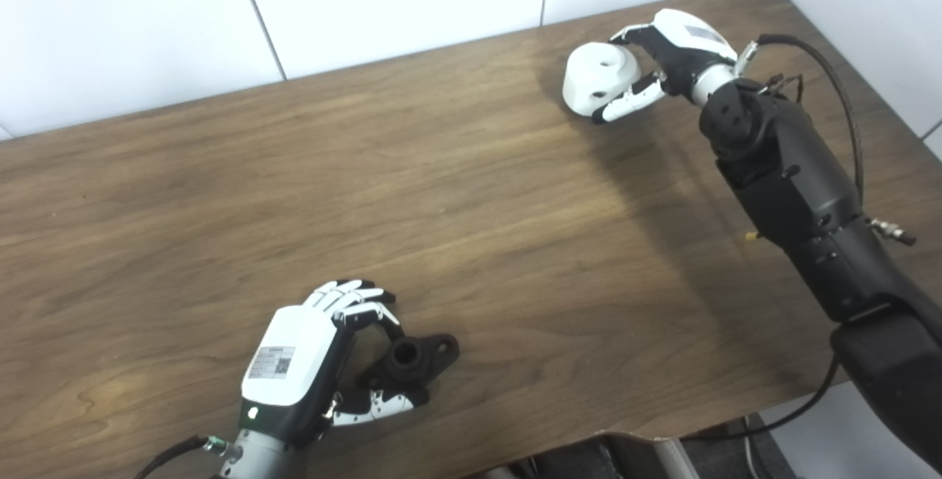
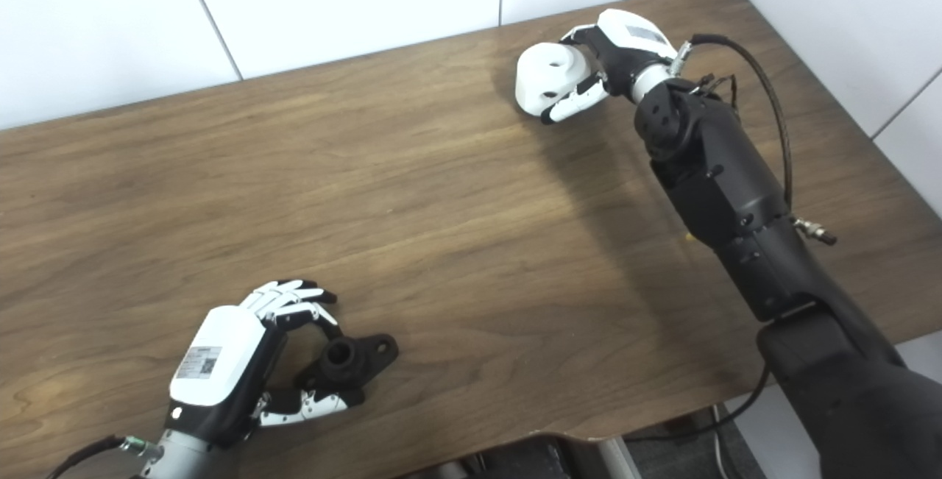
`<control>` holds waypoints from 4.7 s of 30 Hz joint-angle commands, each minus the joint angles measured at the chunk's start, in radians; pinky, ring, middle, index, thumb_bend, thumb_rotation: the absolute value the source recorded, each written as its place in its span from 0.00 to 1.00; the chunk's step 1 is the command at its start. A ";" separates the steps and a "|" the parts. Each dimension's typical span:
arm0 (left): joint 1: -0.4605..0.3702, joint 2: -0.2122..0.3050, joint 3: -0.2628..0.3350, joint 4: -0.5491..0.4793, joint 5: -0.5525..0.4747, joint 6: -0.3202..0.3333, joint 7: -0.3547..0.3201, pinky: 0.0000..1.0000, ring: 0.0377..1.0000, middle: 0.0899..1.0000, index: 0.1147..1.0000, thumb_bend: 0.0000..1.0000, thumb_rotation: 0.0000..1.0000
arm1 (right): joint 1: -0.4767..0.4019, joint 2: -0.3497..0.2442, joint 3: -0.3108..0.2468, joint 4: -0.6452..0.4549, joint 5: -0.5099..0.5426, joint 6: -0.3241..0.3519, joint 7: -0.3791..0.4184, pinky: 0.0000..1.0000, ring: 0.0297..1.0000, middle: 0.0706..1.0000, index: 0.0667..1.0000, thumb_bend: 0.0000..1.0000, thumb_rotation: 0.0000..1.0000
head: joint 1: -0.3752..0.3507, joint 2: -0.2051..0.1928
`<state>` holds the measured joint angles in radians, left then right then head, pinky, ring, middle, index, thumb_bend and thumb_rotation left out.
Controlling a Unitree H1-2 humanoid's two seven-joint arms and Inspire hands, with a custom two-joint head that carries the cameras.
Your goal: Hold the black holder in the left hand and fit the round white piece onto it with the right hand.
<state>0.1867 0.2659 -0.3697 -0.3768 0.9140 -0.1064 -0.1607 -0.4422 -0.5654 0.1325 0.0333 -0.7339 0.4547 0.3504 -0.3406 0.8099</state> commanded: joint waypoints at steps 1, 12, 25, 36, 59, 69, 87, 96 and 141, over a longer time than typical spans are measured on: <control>0.013 0.020 0.003 0.006 0.026 0.004 -0.016 0.87 0.83 0.74 0.42 0.52 0.05 | -0.038 -0.037 -0.005 -0.021 -0.010 -0.010 -0.019 0.90 0.96 0.87 0.73 0.71 0.34 | -0.001 0.001; 0.013 0.022 0.001 0.002 0.027 0.005 -0.022 0.87 0.83 0.74 0.42 0.52 0.05 | -0.042 -0.039 -0.003 -0.021 -0.009 -0.015 -0.031 0.88 0.95 0.86 0.71 0.70 0.32 | 0.000 0.005; 0.015 0.020 0.002 -0.008 0.025 0.011 -0.033 0.88 0.83 0.74 0.42 0.52 0.05 | -0.049 -0.043 0.002 -0.026 -0.017 -0.011 -0.027 0.86 0.94 0.86 0.71 0.69 0.33 | -0.001 0.012; 0.013 0.019 0.004 -0.012 0.026 0.018 -0.042 0.88 0.83 0.74 0.42 0.52 0.05 | -0.048 -0.047 -0.001 -0.025 -0.011 -0.023 -0.032 0.85 0.93 0.85 0.69 0.67 0.32 | -0.001 0.014; 0.010 0.019 0.006 -0.009 0.020 0.014 -0.038 0.87 0.83 0.74 0.42 0.52 0.05 | -0.064 -0.042 -0.007 -0.008 -0.004 -0.024 -0.044 0.82 0.93 0.87 0.67 0.64 0.33 | 0.001 0.017; 0.011 0.018 0.006 -0.009 0.018 0.011 -0.034 0.87 0.83 0.74 0.42 0.52 0.05 | -0.068 -0.039 -0.006 -0.007 -0.002 -0.028 -0.055 0.81 0.93 0.86 0.64 0.61 0.32 | 0.001 0.020; 0.011 0.013 0.009 -0.006 0.017 0.007 -0.021 0.87 0.83 0.73 0.42 0.52 0.05 | -0.042 -0.036 -0.002 0.003 0.006 -0.056 -0.108 0.80 0.90 0.83 0.46 0.51 0.15 | 0.007 0.015; 0.011 0.010 0.011 -0.007 0.016 0.007 -0.016 0.87 0.83 0.73 0.42 0.52 0.05 | -0.037 -0.039 0.001 0.011 0.005 -0.076 -0.122 0.80 0.89 0.81 0.46 0.51 0.15 | 0.010 0.016; -0.036 -0.077 -0.068 0.056 0.130 0.068 -0.016 0.88 0.84 0.74 0.42 0.52 0.05 | 0.012 0.060 -0.010 -0.825 -0.252 0.012 0.599 0.82 0.91 0.79 0.45 0.52 0.15 | 0.237 0.030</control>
<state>0.1461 0.1827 -0.4273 -0.3476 1.0042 -0.0549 -0.1609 -0.3923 -0.4995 0.1459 -0.7538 -0.9686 0.4589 0.9366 -0.1028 0.8391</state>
